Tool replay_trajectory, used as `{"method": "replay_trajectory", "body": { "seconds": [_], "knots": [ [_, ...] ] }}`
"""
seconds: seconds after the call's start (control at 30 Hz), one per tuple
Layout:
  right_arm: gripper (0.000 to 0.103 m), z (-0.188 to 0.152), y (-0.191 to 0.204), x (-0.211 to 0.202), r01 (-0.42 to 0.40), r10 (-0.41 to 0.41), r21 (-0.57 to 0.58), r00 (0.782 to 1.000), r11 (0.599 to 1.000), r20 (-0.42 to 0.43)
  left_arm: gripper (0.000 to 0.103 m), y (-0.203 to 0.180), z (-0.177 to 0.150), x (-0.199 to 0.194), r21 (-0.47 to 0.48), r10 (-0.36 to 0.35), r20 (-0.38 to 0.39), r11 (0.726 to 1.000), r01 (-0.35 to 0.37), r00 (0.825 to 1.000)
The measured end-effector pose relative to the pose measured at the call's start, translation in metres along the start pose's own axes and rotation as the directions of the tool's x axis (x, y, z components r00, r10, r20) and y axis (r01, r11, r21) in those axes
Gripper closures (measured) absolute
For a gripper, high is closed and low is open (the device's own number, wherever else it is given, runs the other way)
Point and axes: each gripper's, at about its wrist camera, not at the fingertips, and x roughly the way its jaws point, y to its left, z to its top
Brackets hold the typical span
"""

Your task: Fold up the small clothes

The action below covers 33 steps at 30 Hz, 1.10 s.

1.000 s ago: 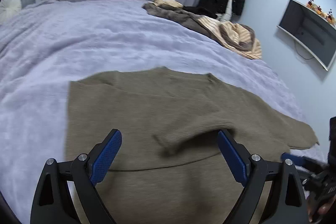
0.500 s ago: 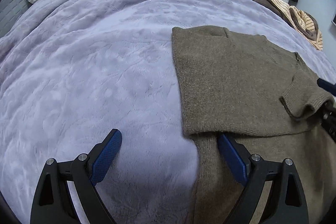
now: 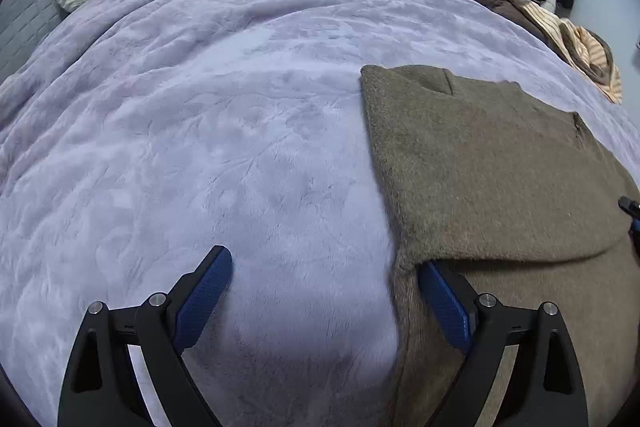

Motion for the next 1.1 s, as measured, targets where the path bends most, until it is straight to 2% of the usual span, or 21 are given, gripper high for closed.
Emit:
{"method": "replay_trajectory", "body": {
  "seconds": [0.13, 0.23, 0.33, 0.4, 0.47, 0.5, 0.53, 0.57, 0.6, 0.63, 0.7, 0.8, 0.83, 0.93, 1.0, 1.07, 1.1],
  "knots": [
    [0.085, -0.004, -0.006, 0.001, -0.035, 0.035, -0.007, 0.999, 0.999, -0.003, 0.01, 0.012, 0.005, -0.024, 0.044, -0.089, 0.018, 0.995, 0.088, 0.996],
    [0.085, -0.007, -0.005, 0.002, -0.034, 0.034, -0.01, 0.999, 0.999, 0.004, 0.01, 0.023, 0.033, -0.025, -0.012, -0.149, 0.032, 0.989, 0.15, 0.988],
    [0.085, -0.009, -0.003, 0.003, -0.018, 0.019, -0.036, 1.0, 0.999, 0.01, 0.01, 0.024, 0.067, 0.008, -0.098, -0.25, -0.019, 0.964, 0.247, 0.968],
    [0.085, -0.009, -0.003, 0.002, -0.017, 0.017, -0.04, 1.0, 0.999, 0.011, 0.01, 0.015, 0.083, 0.035, -0.125, -0.275, -0.059, 0.956, 0.266, 0.96],
    [0.085, -0.007, -0.004, 0.002, -0.021, 0.021, -0.038, 1.0, 0.999, 0.007, 0.01, 0.0, 0.097, 0.058, -0.109, -0.269, -0.084, 0.96, 0.259, 0.96],
    [0.085, -0.007, -0.004, 0.003, -0.024, 0.024, -0.037, 1.0, 0.999, 0.004, 0.014, -0.007, 0.1, 0.066, -0.105, -0.267, -0.096, 0.961, 0.257, 0.959],
    [0.085, -0.006, -0.004, 0.002, -0.026, 0.026, -0.037, 1.0, 0.999, 0.002, 0.039, -0.014, 0.103, 0.075, -0.112, -0.279, -0.115, 0.957, 0.267, 0.953],
    [0.085, -0.006, -0.005, 0.001, -0.027, 0.027, -0.038, 1.0, 0.999, 0.0, 0.057, -0.02, 0.104, 0.083, -0.117, -0.303, -0.147, 0.951, 0.288, 0.942],
    [0.085, -0.005, -0.005, 0.001, -0.027, 0.027, -0.037, 1.0, 0.999, -0.001, 0.085, -0.026, 0.104, 0.087, -0.116, -0.326, -0.167, 0.944, 0.31, 0.931],
    [0.085, -0.005, -0.005, 0.0, -0.023, 0.023, -0.033, 1.0, 0.999, -0.003, 0.087, -0.03, 0.104, 0.086, -0.108, -0.333, -0.159, 0.942, 0.319, 0.93],
    [0.085, -0.004, -0.002, 0.0, -0.003, 0.003, -0.029, 1.0, 1.0, -0.004, 0.09, -0.029, 0.104, 0.074, -0.089, -0.329, -0.104, 0.943, 0.321, 0.939],
    [0.088, -0.001, 0.018, 0.0, 0.004, -0.003, -0.08, 1.0, 0.997, 0.012, 0.093, -0.005, 0.11, 0.06, -0.134, -0.363, -0.024, 0.925, 0.357, 0.932],
    [0.093, 0.0, 0.025, 0.0, -0.012, 0.014, -0.107, 1.0, 0.994, 0.019, 0.093, 0.001, 0.111, 0.06, -0.141, -0.357, -0.019, 0.926, 0.351, 0.934],
    [0.094, 0.003, 0.043, 0.002, -0.024, 0.03, -0.167, 0.999, 0.986, 0.033, 0.093, 0.001, 0.107, 0.071, -0.128, -0.323, -0.051, 0.941, 0.315, 0.945],
    [0.094, 0.002, 0.039, 0.004, 0.018, -0.011, -0.149, 0.999, 0.989, 0.047, 0.093, -0.005, 0.103, 0.076, -0.101, -0.293, -0.048, 0.953, 0.287, 0.955],
    [0.096, -0.003, 0.019, 0.007, 0.122, -0.118, -0.094, 0.992, 0.988, 0.047, 0.093, -0.003, 0.098, 0.079, -0.109, -0.285, -0.047, 0.954, 0.279, 0.957],
    [0.098, -0.007, 0.007, 0.004, 0.091, -0.089, -0.049, 0.995, 0.995, 0.044, 0.093, 0.0, 0.097, 0.077, -0.117, -0.283, -0.047, 0.954, 0.276, 0.958]
  ]
}}
